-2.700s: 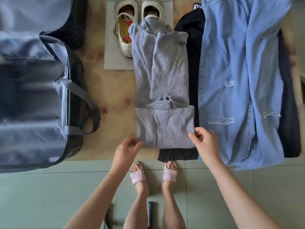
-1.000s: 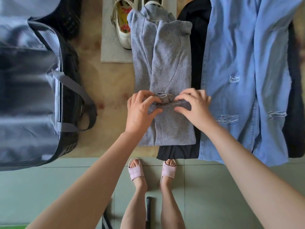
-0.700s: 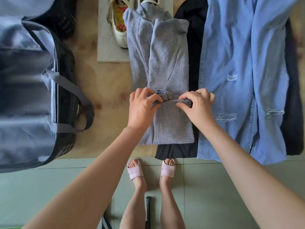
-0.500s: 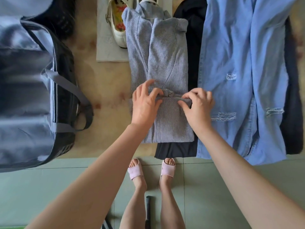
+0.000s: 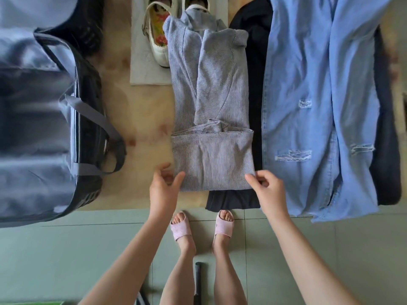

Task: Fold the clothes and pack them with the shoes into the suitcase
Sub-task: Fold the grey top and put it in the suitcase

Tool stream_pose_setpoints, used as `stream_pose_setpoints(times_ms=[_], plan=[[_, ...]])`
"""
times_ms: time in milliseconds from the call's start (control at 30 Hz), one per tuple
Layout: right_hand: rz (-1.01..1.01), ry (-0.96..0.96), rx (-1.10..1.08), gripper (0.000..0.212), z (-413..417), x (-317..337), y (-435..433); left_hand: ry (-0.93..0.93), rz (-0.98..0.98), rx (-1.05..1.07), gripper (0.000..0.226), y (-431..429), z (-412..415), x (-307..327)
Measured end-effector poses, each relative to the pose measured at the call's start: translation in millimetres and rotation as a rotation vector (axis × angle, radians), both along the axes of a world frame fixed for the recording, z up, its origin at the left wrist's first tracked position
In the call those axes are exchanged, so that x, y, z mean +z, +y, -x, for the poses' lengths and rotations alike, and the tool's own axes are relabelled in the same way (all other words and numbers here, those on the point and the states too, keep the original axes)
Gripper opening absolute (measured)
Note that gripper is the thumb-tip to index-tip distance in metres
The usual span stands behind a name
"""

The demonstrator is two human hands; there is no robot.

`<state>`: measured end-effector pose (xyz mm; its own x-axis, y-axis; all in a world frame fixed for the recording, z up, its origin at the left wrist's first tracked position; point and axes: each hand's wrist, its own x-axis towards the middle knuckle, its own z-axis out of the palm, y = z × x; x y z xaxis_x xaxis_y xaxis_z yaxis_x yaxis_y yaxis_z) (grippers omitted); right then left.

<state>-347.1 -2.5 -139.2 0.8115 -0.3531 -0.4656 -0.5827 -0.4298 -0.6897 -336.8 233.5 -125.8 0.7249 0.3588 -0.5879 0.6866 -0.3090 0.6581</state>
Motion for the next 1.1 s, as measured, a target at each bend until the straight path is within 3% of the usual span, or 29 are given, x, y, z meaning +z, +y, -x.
stream_pose_setpoints(times_ms=[133, 300, 567, 700, 800, 900, 967, 1033, 1100], plan=[[0.021, 0.004, -0.034, 0.014, -1.6, 3.1, 2.9, 0.059, 0.064, -0.004, 0.031, 2.8, -3.5, 0.6], [0.182, -0.016, 0.030, 0.019, 6.5, 8.5, 1.9, -0.032, 0.018, 0.015, 0.023, 2.9, 6.9, 6.5], [0.368, 0.055, 0.112, 0.013, 11.3, 5.1, 2.8, -0.095, -0.016, -0.181, 0.037, 11.6, 37.0, -2.8], [0.433, -0.186, 0.133, 0.031, 22.6, 4.6, 9.8, -0.140, -0.121, -0.218, 0.039, 20.2, 35.8, -7.0], [0.471, -0.302, 0.403, 0.037, 28.5, 8.3, 8.1, -0.307, -0.237, -0.464, 0.041, 23.9, 38.0, -9.1], [0.467, -0.214, 0.683, 0.060, 36.5, 4.5, -1.8, -0.355, -0.288, -0.768, 0.056, 27.1, 43.7, -10.4], [0.484, -0.189, 0.752, 0.071, 36.7, 0.4, -8.8, -0.337, -0.331, -0.865, 0.066, 28.7, 44.6, -13.6], [0.510, -0.216, 0.735, 0.068, 32.5, -1.3, -11.1, -0.355, -0.370, -0.887, 0.065, 32.2, 41.0, -18.4], [0.549, -0.286, 0.716, 0.050, 27.4, -0.5, -11.6, -0.394, -0.373, -0.866, 0.054, 34.5, 35.3, -20.5]])
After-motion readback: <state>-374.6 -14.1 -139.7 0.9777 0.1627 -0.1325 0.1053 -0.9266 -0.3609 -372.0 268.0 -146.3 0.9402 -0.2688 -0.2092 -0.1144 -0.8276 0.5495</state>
